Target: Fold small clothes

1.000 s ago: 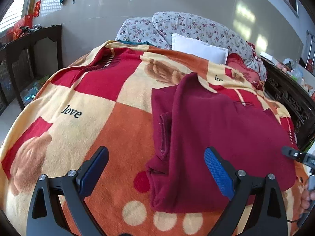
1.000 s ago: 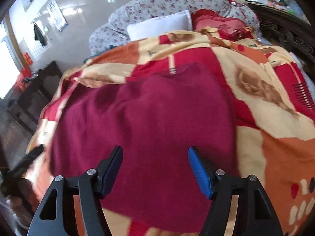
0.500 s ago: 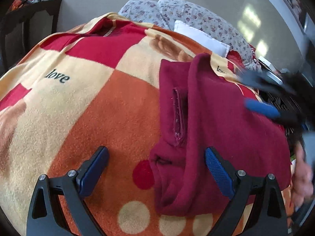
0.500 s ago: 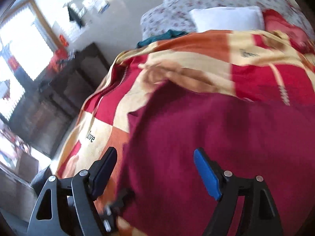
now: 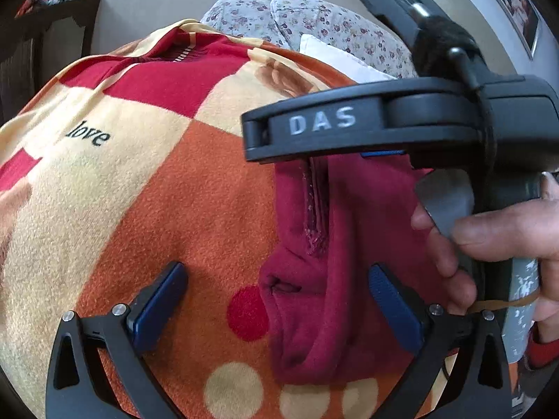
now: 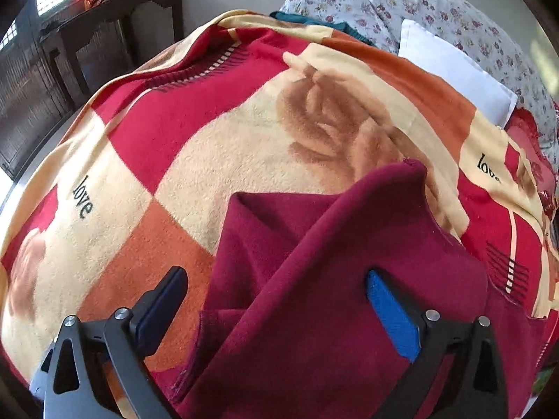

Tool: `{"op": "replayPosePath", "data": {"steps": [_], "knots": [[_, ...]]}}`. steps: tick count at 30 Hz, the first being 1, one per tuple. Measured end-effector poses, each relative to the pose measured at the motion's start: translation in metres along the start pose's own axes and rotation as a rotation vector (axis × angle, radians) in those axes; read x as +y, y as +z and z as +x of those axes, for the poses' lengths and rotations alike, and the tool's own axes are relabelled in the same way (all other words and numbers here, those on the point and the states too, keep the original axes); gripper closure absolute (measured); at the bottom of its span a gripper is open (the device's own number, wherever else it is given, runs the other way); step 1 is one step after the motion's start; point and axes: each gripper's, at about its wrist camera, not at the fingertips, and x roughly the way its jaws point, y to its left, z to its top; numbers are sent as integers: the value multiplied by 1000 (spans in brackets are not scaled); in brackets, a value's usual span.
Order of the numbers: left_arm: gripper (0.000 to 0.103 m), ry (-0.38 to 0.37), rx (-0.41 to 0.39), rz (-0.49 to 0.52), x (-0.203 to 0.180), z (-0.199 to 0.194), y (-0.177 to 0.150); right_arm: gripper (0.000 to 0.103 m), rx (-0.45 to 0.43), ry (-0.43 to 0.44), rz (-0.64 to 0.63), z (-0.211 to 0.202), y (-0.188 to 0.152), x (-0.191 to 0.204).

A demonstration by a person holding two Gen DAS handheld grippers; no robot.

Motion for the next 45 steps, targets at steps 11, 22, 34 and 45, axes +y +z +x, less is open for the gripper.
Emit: {"op": "replayPosePath", "data": {"steps": [11,22,34,45], "knots": [[84,-132,20,123,-36,-18,-9,80,-177,201,180,-72,-43,-63],[86,-276,-61,382,-190,-79,-7,82,-365,238,334,-186,-109,-170],[74,-263,116,552,-274,-16,-60,62,-284,360,741,-124,-210,-294],[36,-175,47,511,-229,-33,-46,22,-419,549,902,-128,-227,-303]]}}
